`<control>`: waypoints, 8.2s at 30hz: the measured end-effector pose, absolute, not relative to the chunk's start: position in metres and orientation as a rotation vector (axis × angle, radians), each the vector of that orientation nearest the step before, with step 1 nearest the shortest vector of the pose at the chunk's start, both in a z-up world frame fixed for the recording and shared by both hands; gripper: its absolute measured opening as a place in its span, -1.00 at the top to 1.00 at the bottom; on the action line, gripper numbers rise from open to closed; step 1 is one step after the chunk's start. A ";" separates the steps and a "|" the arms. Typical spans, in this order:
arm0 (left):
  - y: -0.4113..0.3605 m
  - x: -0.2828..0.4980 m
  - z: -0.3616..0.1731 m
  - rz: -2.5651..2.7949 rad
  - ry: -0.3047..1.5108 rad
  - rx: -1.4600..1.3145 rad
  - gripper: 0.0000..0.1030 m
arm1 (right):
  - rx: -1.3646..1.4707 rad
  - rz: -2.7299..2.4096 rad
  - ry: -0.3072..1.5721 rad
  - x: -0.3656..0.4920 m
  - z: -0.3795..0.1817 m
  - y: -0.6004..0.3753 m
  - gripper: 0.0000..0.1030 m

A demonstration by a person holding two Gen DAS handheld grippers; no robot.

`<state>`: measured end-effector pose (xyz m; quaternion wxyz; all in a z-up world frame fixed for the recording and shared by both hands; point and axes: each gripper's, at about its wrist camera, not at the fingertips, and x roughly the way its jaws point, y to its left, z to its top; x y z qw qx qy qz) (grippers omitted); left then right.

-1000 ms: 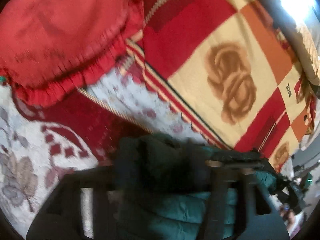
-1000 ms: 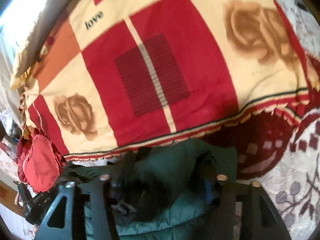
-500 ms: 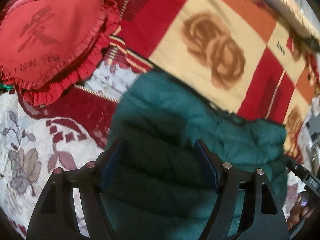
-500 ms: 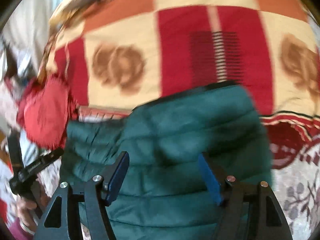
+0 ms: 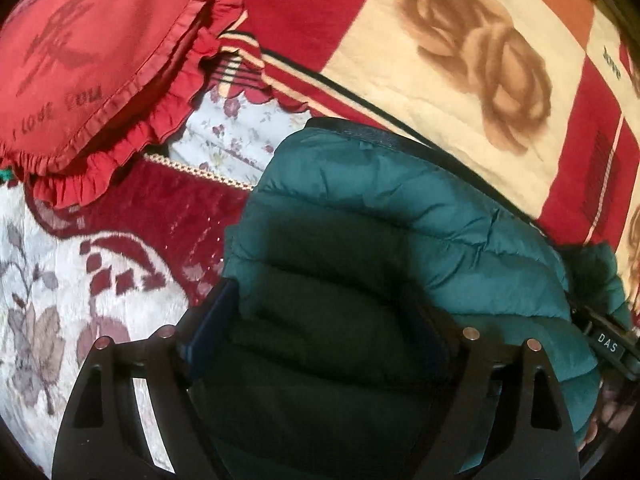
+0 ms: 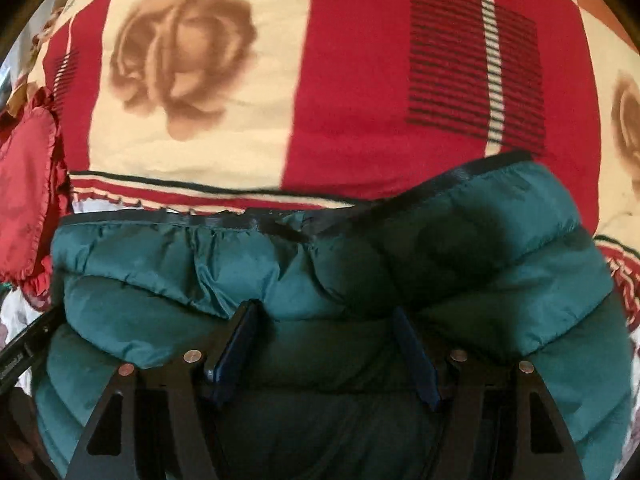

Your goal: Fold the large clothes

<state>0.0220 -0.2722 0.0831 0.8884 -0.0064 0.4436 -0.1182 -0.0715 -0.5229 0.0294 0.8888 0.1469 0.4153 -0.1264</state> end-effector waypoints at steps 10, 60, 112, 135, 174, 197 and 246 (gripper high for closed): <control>-0.269 0.003 0.103 -0.237 0.899 0.047 -0.66 | 0.329 -0.250 0.790 -0.127 0.070 -0.530 -0.30; -0.247 -0.064 0.115 -0.297 0.892 0.051 -0.66 | 0.557 -0.307 0.758 -0.302 0.063 -0.547 -0.74; -0.186 -0.085 0.077 -0.388 1.022 -0.511 0.06 | 0.825 -0.189 0.672 -0.260 0.026 -0.544 0.17; -0.139 -0.230 0.086 -0.475 1.096 -0.278 0.25 | 0.745 -0.218 0.821 -0.391 0.032 -0.479 0.13; -0.199 -0.306 0.156 -0.420 0.889 0.034 -0.16 | 0.248 -0.270 0.730 -0.419 0.123 -0.385 -0.59; -0.207 -0.318 0.158 -0.385 0.804 0.100 -0.16 | 0.229 -0.237 0.703 -0.419 0.124 -0.369 -0.59; -0.211 -0.326 0.157 -0.346 0.791 0.179 -0.16 | 0.252 -0.222 0.716 -0.418 0.120 -0.362 -0.59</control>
